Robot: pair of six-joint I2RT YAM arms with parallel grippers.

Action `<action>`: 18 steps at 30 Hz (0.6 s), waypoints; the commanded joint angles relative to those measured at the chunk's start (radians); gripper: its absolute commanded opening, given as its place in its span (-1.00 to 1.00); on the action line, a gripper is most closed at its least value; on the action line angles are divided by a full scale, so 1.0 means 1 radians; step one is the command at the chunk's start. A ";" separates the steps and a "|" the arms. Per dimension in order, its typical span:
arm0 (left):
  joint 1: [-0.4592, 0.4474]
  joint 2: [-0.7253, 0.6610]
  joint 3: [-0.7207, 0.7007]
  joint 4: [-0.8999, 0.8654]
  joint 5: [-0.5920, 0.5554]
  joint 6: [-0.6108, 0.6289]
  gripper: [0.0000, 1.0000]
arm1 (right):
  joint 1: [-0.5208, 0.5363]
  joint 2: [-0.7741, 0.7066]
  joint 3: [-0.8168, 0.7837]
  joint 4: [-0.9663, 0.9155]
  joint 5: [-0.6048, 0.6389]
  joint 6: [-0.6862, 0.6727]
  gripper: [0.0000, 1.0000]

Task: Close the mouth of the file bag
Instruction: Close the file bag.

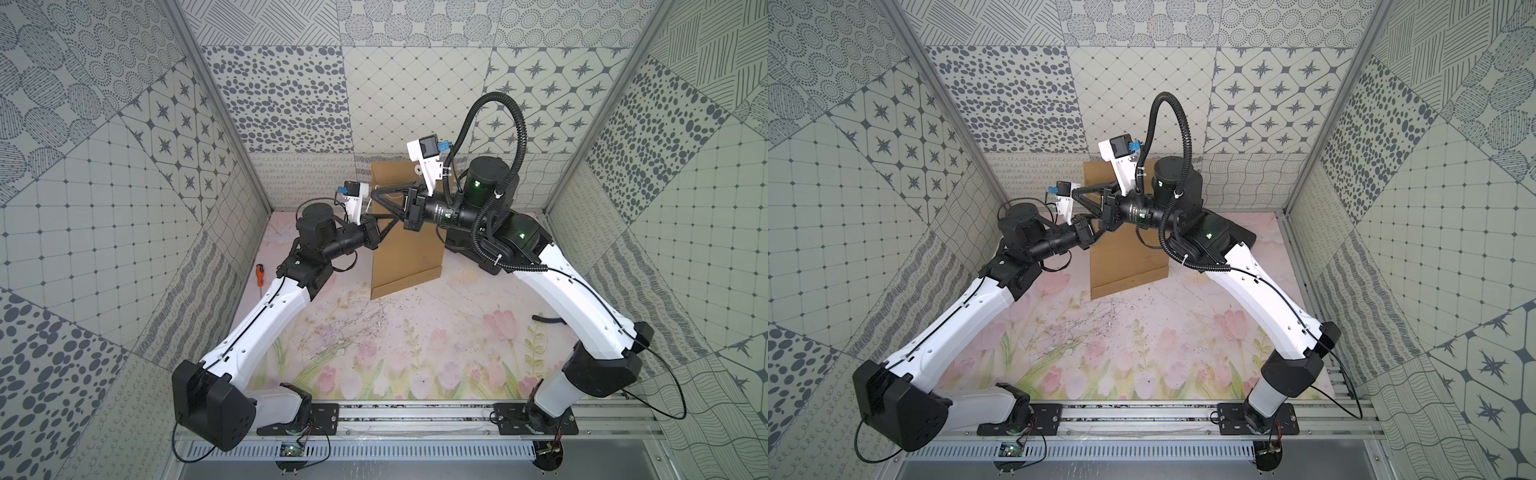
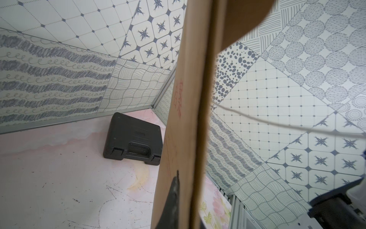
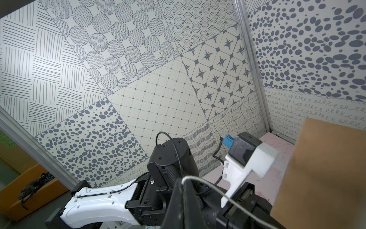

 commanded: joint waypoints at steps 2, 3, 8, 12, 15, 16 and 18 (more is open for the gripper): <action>-0.004 -0.008 -0.006 0.263 0.166 -0.147 -1.00 | -0.006 0.025 -0.025 0.029 -0.031 0.035 -1.00; -0.004 -0.006 -0.005 0.281 0.183 -0.157 -1.00 | -0.008 0.027 -0.027 0.031 -0.037 0.040 -1.00; -0.004 0.005 -0.009 0.366 0.262 -0.202 -1.00 | -0.025 0.023 -0.048 0.047 -0.058 0.072 -1.00; -0.001 0.004 -0.001 0.367 0.281 -0.201 -1.00 | -0.042 -0.008 -0.086 0.057 -0.074 0.083 -1.00; 0.010 0.007 0.012 0.355 0.271 -0.197 -1.00 | -0.054 -0.053 -0.145 0.081 -0.096 0.095 -1.00; 0.014 0.009 0.015 0.362 0.271 -0.205 -1.00 | -0.058 -0.067 -0.164 0.090 -0.104 0.098 -1.00; 0.023 0.018 0.026 0.394 0.280 -0.231 -1.00 | -0.064 -0.100 -0.203 0.093 -0.116 0.097 -1.00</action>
